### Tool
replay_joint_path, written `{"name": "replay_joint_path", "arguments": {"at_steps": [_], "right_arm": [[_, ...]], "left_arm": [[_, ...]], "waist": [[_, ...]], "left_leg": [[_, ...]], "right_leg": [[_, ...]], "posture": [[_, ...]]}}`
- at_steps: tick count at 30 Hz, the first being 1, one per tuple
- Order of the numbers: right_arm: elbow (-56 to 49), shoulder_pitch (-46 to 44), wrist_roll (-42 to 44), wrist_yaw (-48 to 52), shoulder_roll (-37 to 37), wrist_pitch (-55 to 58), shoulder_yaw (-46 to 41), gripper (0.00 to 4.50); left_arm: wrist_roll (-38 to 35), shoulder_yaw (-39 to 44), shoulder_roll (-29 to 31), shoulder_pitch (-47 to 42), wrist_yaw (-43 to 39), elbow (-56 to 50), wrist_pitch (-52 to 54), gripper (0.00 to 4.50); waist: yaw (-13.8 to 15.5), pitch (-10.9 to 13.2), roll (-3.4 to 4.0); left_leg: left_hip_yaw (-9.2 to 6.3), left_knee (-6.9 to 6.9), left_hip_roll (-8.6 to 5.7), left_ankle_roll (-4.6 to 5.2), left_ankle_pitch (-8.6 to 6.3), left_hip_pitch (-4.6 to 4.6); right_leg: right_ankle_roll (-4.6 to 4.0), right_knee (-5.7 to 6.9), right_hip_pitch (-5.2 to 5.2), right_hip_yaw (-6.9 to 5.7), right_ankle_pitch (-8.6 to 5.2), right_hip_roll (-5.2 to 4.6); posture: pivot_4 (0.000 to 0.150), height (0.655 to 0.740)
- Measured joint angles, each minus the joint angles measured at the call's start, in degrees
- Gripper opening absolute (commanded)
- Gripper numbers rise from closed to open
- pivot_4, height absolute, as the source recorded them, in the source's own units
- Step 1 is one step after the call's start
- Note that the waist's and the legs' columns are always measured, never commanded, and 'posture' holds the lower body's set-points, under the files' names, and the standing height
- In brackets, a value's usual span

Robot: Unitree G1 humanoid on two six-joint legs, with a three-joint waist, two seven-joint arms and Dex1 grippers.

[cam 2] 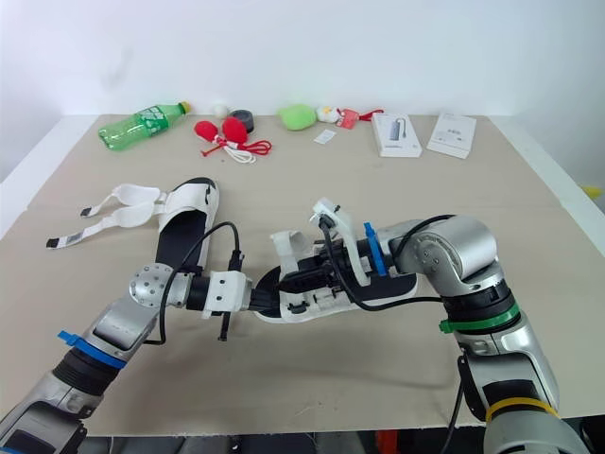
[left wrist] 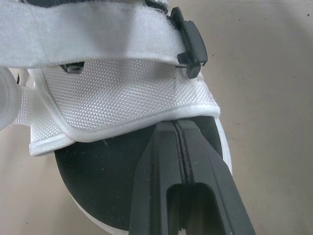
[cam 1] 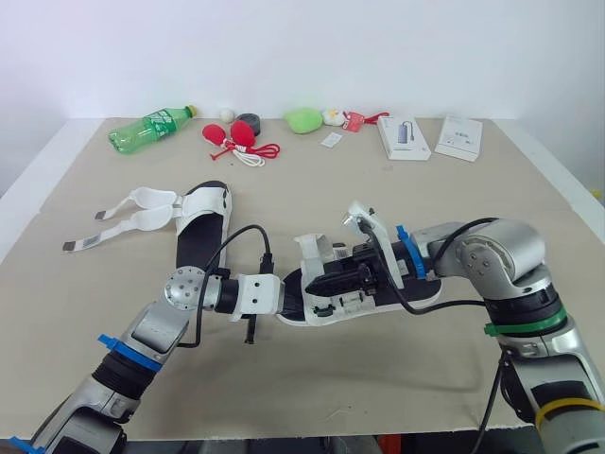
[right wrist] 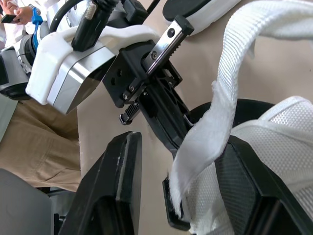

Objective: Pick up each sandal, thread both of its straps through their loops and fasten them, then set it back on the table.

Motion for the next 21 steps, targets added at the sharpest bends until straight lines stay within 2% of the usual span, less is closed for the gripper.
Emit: {"name": "replay_joint_path", "arguments": {"at_steps": [1,5,6,21], "right_arm": [[0.0,0.1,0.1,0.0,-0.1,0.1,0.0,1.72],[0.0,0.4,0.3,-0.1,-0.4,0.0,0.0,0.30],[0.0,0.6,0.3,0.0,-0.8,-0.1,0.0,0.07],[-7.0,6.1,-4.0,3.8,-6.1,-10.2,4.8,0.07]], "left_arm": [[0.0,0.0,0.0,0.0,0.0,0.0,0.0,0.00],[0.0,0.0,0.0,-0.1,0.0,0.1,-0.2,0.00],[0.0,-0.1,0.0,-0.1,0.0,0.1,-0.2,0.00],[0.0,-0.6,-0.2,-0.6,0.0,0.6,-0.4,0.00]], "waist": [[0.0,0.0,0.00],[0.0,0.0,0.00],[0.0,0.0,0.00],[0.4,0.0,-0.01]], "left_leg": [[0.00,0.00,0.00,0.00,0.00,0.00],[0.00,0.00,0.00,0.00,0.00,0.00],[0.00,0.00,-0.01,0.00,0.00,0.00],[0.00,0.00,-0.01,-0.01,-0.01,0.00]], "right_leg": [[0.00,0.00,0.00,0.00,0.00,0.00],[0.00,0.00,0.00,0.00,0.00,0.00],[0.00,0.00,0.00,0.00,0.00,-0.01],[0.01,-0.08,0.01,0.00,-0.01,-0.02]], "posture": [[0.150,0.7400],[0.150,0.7400],[0.150,0.7400],[0.150,0.7400]]}}
